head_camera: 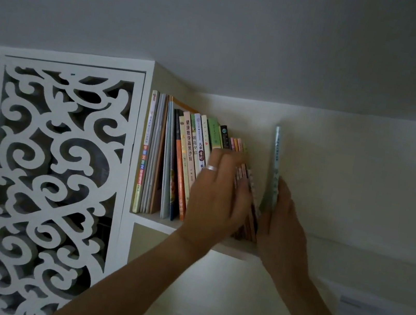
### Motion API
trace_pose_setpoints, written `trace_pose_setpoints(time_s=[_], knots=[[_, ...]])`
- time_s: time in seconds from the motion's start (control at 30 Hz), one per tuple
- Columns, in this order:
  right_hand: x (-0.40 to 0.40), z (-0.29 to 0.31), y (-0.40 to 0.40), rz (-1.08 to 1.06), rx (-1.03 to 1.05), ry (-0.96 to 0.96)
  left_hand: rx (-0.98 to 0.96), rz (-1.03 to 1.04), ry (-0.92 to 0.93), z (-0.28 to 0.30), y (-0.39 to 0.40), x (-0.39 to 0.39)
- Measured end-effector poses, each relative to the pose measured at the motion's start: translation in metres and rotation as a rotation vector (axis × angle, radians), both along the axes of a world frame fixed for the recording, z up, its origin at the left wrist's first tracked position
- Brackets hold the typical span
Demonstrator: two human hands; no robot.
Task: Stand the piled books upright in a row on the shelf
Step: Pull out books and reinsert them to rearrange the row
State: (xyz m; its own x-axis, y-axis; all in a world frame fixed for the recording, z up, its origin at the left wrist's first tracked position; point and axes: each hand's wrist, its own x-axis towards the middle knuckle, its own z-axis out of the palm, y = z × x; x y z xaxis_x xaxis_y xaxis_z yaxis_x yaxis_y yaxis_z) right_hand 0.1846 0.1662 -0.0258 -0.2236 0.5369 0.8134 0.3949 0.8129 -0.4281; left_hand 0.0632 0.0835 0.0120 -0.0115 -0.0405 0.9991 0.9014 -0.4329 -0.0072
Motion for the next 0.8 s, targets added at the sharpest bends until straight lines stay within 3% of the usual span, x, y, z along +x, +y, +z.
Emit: trace_pose_setpoints(time_s=[0.17, 0.37, 0.53, 0.8], knots=[[0.001, 0.011, 0.010, 0.257, -0.220, -0.211, -0.031, 0.255, -0.325, -0.031, 0.023, -0.075], [-0.009, 0.018, 0.018, 0.266, -0.253, -0.450, -0.117, 0.459, -0.261, -0.038, 0.033, -0.091], [-0.017, 0.027, 0.030, 0.496, -0.398, -0.438, -0.175, 0.530, -0.251, -0.039, 0.040, -0.097], [-0.034, 0.015, 0.024, 0.485, -0.370, -0.211, -0.204, 0.588, -0.251, -0.041, 0.043, -0.097]])
